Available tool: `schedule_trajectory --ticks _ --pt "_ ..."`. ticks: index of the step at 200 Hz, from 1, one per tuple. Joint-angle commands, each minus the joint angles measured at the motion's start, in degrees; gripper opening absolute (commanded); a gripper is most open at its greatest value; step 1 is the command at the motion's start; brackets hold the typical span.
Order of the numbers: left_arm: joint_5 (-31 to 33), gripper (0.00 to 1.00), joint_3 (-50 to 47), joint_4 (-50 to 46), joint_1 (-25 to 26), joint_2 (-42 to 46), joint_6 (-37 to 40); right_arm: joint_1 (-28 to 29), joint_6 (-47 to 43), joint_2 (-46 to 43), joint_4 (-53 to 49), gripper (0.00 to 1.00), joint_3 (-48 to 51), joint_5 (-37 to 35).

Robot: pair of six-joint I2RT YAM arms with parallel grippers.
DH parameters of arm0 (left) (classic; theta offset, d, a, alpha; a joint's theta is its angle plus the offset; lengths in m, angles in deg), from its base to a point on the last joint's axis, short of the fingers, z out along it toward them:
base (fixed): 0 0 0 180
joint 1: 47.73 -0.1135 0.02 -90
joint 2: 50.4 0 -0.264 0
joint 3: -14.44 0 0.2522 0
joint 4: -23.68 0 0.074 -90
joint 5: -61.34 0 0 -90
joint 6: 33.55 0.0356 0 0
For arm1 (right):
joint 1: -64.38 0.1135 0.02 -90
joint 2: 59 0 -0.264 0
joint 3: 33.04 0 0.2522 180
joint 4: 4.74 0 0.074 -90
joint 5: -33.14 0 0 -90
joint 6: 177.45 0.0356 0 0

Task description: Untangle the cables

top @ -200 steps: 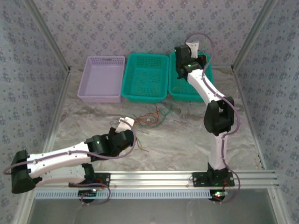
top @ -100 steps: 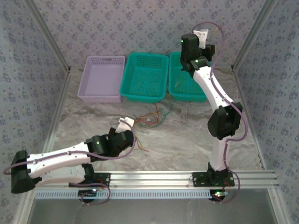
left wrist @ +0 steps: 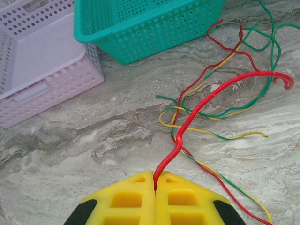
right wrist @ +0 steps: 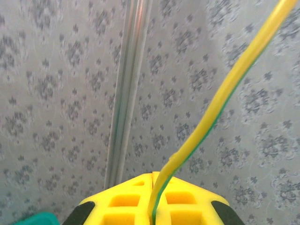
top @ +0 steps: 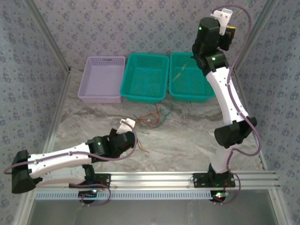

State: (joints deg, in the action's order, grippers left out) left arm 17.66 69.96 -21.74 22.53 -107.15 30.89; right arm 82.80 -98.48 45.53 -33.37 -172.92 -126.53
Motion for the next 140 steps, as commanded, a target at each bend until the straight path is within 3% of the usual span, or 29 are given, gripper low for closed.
schedule_trajectory --ticks 1,24,140 --pt "1.40 0.00 2.27 -1.03 0.45 -0.32 -0.35 -0.66 -1.65 1.20 2.10 0.00 3.01 0.29" --pt "1.31 0.00 2.18 -1.17 0.74 -0.20 -0.97 -1.20 -3.53 3.22 6.20 0.00 8.42 -0.62" --pt "1.93 0.00 1.67 0.46 1.11 -2.27 -0.19 -1.93 -2.61 17.69 2.59 0.00 10.86 2.62"
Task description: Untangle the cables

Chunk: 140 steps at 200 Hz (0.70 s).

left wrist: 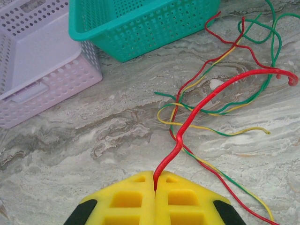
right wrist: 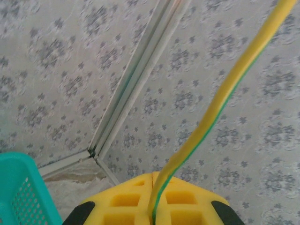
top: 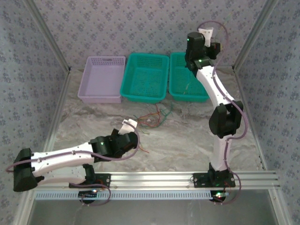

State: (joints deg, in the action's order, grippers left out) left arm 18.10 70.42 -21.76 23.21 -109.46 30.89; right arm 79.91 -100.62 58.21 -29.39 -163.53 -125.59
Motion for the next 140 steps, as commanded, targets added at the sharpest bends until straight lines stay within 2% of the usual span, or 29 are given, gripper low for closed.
schedule_trajectory --ticks 1,27,41,65,97,140 --pt "1.53 0.00 1.16 0.48 0.39 0.07 -0.23 0.97 -0.46 5.07 -1.44 0.00 1.48 1.85" --pt "1.60 0.00 0.21 0.98 0.39 1.13 -0.86 3.55 -0.41 8.11 -3.95 0.00 1.71 3.00" --pt "1.58 0.00 -0.34 1.54 0.42 1.59 -0.87 4.45 2.95 9.87 -8.98 0.00 0.35 3.43" --pt "1.44 0.00 -0.69 1.99 0.42 0.92 -1.24 4.06 9.76 12.31 -16.60 0.00 0.32 6.26" --pt "0.71 0.00 -0.91 3.09 0.43 -0.62 -1.60 3.01 11.85 13.01 -18.37 0.00 2.34 8.40" --pt "1.35 0.00 0.22 3.57 0.43 -2.45 -0.31 0.65 15.37 8.83 -23.23 0.00 -7.09 8.51"
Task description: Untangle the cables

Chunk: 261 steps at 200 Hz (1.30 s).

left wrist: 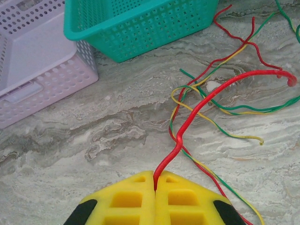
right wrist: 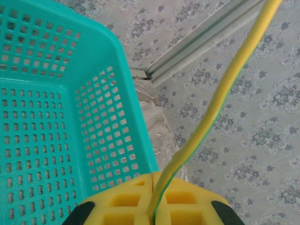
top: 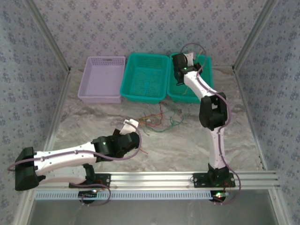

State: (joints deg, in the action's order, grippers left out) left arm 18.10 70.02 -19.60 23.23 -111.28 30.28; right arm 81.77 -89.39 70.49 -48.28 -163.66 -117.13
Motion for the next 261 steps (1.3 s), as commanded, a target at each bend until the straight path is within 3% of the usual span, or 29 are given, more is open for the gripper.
schedule_trajectory --ticks 1,58,113,174,203,222,261 --pt "1.38 0.00 0.62 1.40 0.41 -0.68 0.36 -1.26 4.14 -3.54 -4.38 0.00 -7.23 0.06" --pt "1.84 0.00 1.07 0.66 0.36 -1.08 0.73 0.19 -3.30 -9.12 3.56 0.00 -12.27 -2.52" --pt "1.82 0.00 0.81 -1.46 0.41 0.43 -0.19 0.58 -0.21 -12.65 4.04 0.00 -8.81 -5.86" --pt "2.63 0.00 1.15 -2.32 0.41 1.82 0.15 2.56 -8.50 -23.09 23.29 0.00 -4.77 -7.83" --pt "2.71 0.00 1.41 -1.87 0.41 1.73 0.73 1.60 -13.25 -23.99 28.25 0.00 -4.83 -5.46" --pt "2.89 0.00 1.46 -1.26 0.41 1.62 1.02 0.51 -10.22 -24.37 25.12 0.00 -4.02 -4.10" --pt "2.52 0.00 1.95 -0.45 0.41 0.71 1.19 -2.51 -9.91 -23.46 29.41 0.00 3.50 -4.68"
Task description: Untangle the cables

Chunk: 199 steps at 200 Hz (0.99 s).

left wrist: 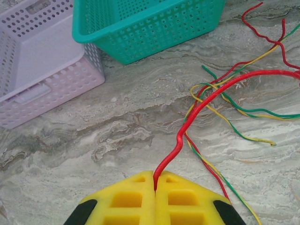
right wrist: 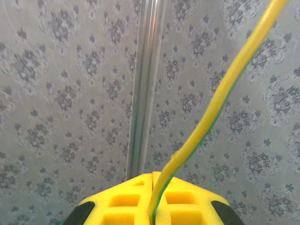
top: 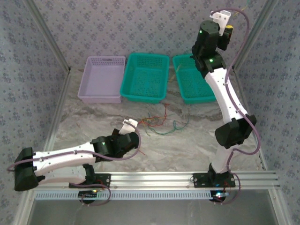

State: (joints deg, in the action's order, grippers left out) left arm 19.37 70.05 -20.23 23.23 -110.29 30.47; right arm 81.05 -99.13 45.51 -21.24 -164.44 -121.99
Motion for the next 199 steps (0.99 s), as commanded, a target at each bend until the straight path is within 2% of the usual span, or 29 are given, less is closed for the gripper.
schedule_trajectory --ticks 1,44,63,90,145,199 --pt "1.27 0.00 1.97 0.22 0.41 -0.29 1.00 -1.84 -0.31 1.55 2.56 0.00 4.41 0.13" --pt "1.10 0.00 2.25 0.52 0.41 -1.70 1.26 -4.24 -1.81 1.82 6.05 0.00 2.95 -0.26" --pt "1.10 0.00 1.92 1.13 0.41 -2.26 1.35 -4.90 -6.40 2.81 11.42 0.00 2.27 -1.04" --pt "0.92 0.00 1.84 1.61 0.41 -2.98 1.37 -5.37 -4.98 4.26 10.08 0.00 3.52 -0.27" --pt "0.66 0.00 1.24 1.15 0.49 -2.26 0.12 -5.20 -10.59 12.52 16.80 0.00 8.42 -1.71" --pt "0.90 0.00 -0.19 0.80 1.11 -1.80 -2.05 -6.37 -8.36 17.66 14.72 0.00 8.65 -1.33"
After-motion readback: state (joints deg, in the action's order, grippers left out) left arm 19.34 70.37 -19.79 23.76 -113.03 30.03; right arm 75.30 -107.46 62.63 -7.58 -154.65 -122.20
